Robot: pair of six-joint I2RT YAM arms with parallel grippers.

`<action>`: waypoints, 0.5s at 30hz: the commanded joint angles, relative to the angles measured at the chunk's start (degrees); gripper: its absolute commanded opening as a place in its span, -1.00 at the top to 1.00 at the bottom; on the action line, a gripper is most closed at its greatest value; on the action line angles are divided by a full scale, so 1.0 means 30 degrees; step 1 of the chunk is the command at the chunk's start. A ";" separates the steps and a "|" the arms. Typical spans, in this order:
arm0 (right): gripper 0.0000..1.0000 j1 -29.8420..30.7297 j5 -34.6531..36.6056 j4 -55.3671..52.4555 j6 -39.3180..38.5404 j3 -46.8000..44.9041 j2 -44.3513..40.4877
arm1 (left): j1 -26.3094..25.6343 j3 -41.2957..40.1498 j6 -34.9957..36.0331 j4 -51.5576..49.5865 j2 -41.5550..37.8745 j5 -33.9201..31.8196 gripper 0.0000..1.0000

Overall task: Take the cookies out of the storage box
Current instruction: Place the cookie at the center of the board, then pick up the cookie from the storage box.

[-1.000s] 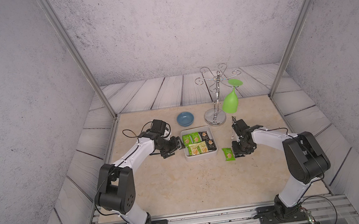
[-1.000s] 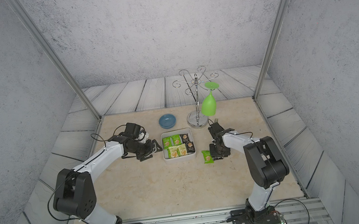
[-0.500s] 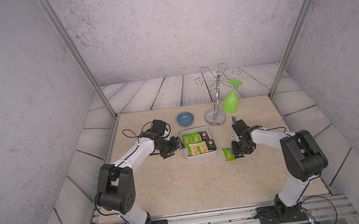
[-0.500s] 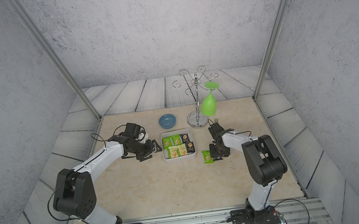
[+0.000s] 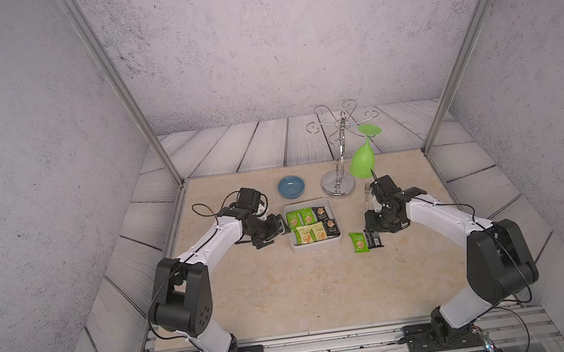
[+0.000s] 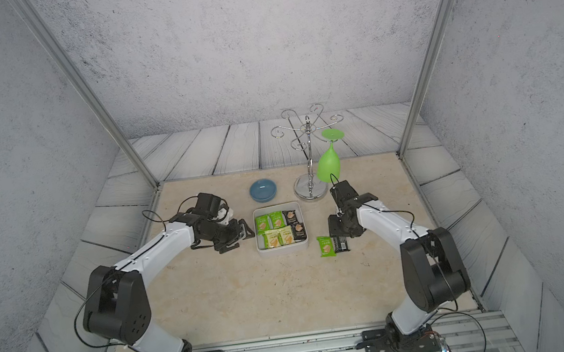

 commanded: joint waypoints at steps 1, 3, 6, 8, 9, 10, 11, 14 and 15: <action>-0.16 0.0177 -0.1247 -0.0817 0.0533 0.0713 -0.0362 | 0.0468 -0.0669 0.0334 0.0186 -0.0526 0.0365 -0.59; -0.15 0.0429 -0.1529 -0.0716 0.0728 0.1136 -0.0324 | 0.0904 -0.1086 0.0413 0.0360 -0.0605 0.0592 -0.59; -0.17 0.1038 -0.1731 -0.0535 0.0856 0.1933 -0.0005 | 0.1459 -0.1654 0.0921 0.0314 -0.0798 0.0494 -0.59; -0.18 0.1561 -0.1793 -0.0480 0.0974 0.2747 0.0452 | 0.1866 -0.1939 0.1212 0.0273 -0.0872 0.0438 -0.58; -0.19 0.1859 -0.1740 -0.0468 0.1053 0.3269 0.0815 | 0.2085 -0.2095 0.1302 0.0273 -0.0872 0.0467 -0.59; -0.20 0.2108 -0.1684 -0.0421 0.1098 0.3768 0.1150 | 0.2262 -0.2265 0.1361 0.0342 -0.0908 0.0498 -0.59; -0.21 0.2430 -0.1596 -0.0435 0.1127 0.4326 0.1606 | 0.2471 -0.2436 0.1391 0.0412 -0.0916 0.0562 -0.59; -0.21 0.3088 -0.1204 -0.0707 0.1216 0.6162 0.3105 | 0.2925 -0.2736 0.1579 0.0508 -0.0916 0.0762 -0.59; -0.21 0.3275 -0.1062 -0.0919 0.1274 0.6782 0.3653 | 0.3054 -0.2715 0.1656 0.0442 -0.0907 0.0778 -0.59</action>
